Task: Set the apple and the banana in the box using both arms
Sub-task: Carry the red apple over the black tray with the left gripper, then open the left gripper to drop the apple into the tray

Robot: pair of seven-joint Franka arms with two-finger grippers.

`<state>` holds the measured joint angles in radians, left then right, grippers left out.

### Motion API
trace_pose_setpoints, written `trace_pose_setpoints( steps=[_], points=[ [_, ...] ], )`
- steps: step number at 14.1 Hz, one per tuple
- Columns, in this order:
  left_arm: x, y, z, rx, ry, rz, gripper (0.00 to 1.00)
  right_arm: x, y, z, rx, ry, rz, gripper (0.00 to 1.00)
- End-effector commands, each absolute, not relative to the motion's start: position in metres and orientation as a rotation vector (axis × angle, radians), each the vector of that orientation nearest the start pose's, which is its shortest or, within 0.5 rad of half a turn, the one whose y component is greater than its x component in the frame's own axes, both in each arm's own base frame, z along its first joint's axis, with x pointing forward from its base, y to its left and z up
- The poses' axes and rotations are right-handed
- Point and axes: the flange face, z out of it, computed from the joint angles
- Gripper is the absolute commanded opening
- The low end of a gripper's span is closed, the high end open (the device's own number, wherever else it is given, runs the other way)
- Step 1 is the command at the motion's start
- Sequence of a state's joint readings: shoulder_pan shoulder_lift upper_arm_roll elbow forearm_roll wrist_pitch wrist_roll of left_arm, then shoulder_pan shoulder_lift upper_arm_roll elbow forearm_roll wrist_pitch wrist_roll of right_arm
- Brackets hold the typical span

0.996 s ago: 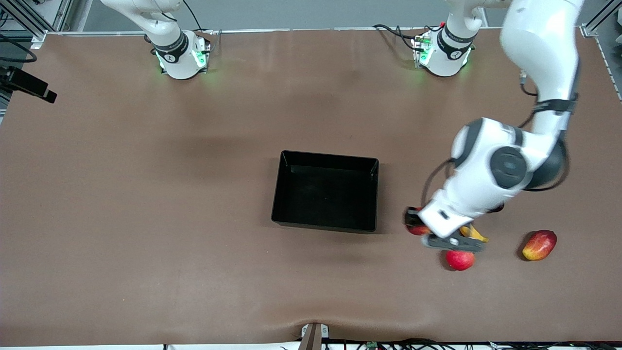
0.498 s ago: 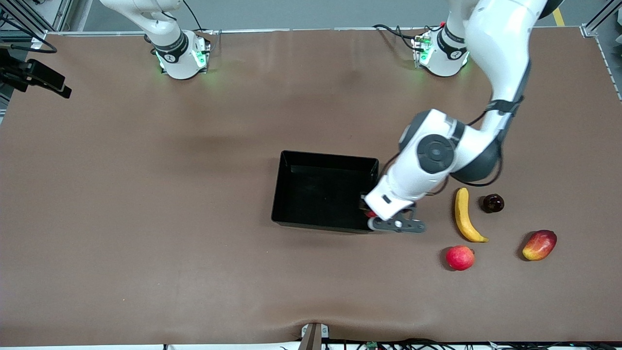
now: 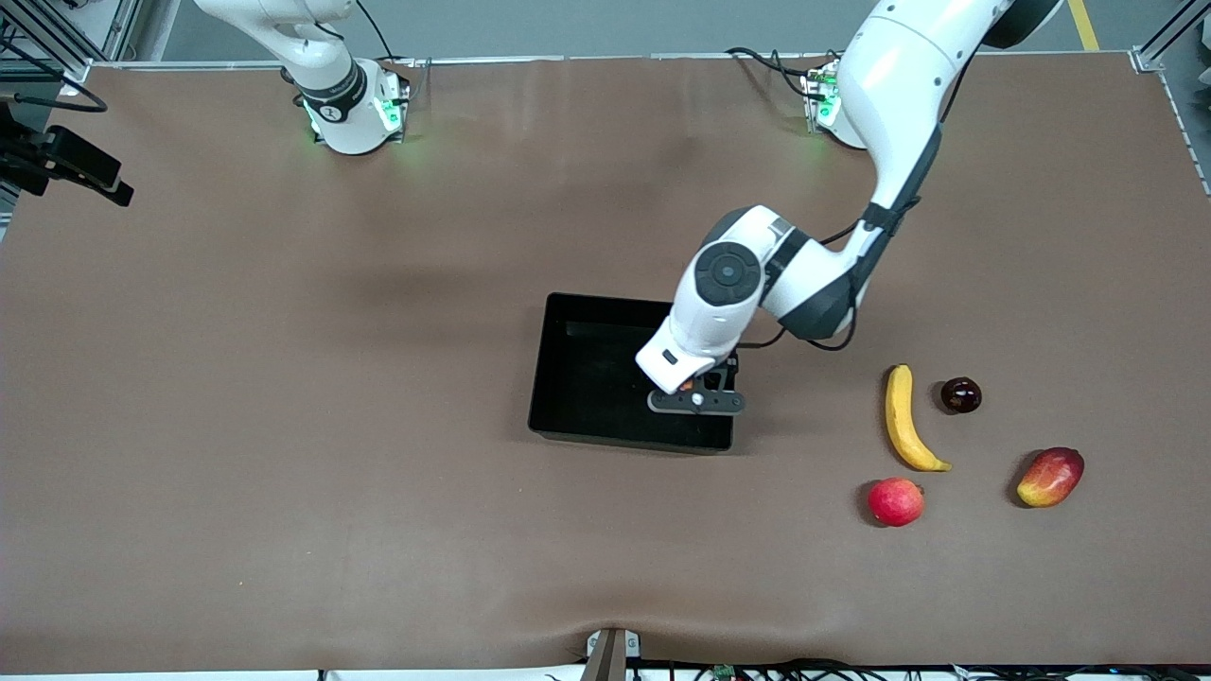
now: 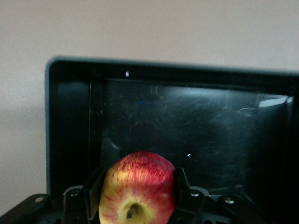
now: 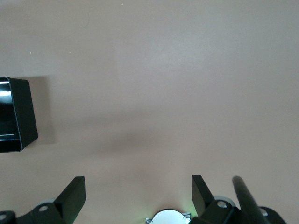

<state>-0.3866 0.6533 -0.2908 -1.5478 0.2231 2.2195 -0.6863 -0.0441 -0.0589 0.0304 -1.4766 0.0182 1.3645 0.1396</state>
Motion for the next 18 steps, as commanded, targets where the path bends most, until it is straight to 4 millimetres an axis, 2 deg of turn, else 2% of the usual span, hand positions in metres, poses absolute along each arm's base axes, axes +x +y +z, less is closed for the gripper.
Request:
trace_pose_setpoints(
  steps=[1,4,6,10,11,12,13,16,18],
  points=[
    [0.565,-0.409,0.271,-3.126,0.117,-0.077,0.00,0.509,-0.004,0.684,-3.123,0.214,0.064,1.00],
    [0.556,-0.413,0.246,-3.113,0.118,-0.022,0.00,0.509,-0.003,0.683,-3.107,0.214,0.067,1.00],
    [0.548,-0.422,0.236,-3.110,0.118,-0.016,0.00,0.509,-0.005,0.683,-3.103,0.220,0.069,1.00],
    [0.544,-0.424,0.223,-3.100,0.082,0.006,0.00,0.509,-0.004,0.682,-3.103,0.217,0.077,1.00],
    [0.544,-0.424,0.219,-3.097,0.085,0.012,0.19,0.509,-0.004,0.682,-3.103,0.217,0.077,1.00],
    [0.545,-0.423,0.215,-3.083,0.107,-0.004,0.78,0.508,-0.005,0.682,-3.103,0.222,0.079,1.00],
    [0.545,-0.423,0.215,-3.066,0.136,-0.029,1.00,0.508,-0.005,0.682,-3.103,0.222,0.079,1.00],
    [0.549,-0.425,0.228,-3.076,0.116,-0.057,1.00,0.508,-0.005,0.682,-3.103,0.222,0.081,1.00],
    [0.557,-0.425,0.252,-3.093,0.093,-0.101,1.00,0.509,-0.005,0.681,-3.102,0.221,0.084,1.00]
  ],
)
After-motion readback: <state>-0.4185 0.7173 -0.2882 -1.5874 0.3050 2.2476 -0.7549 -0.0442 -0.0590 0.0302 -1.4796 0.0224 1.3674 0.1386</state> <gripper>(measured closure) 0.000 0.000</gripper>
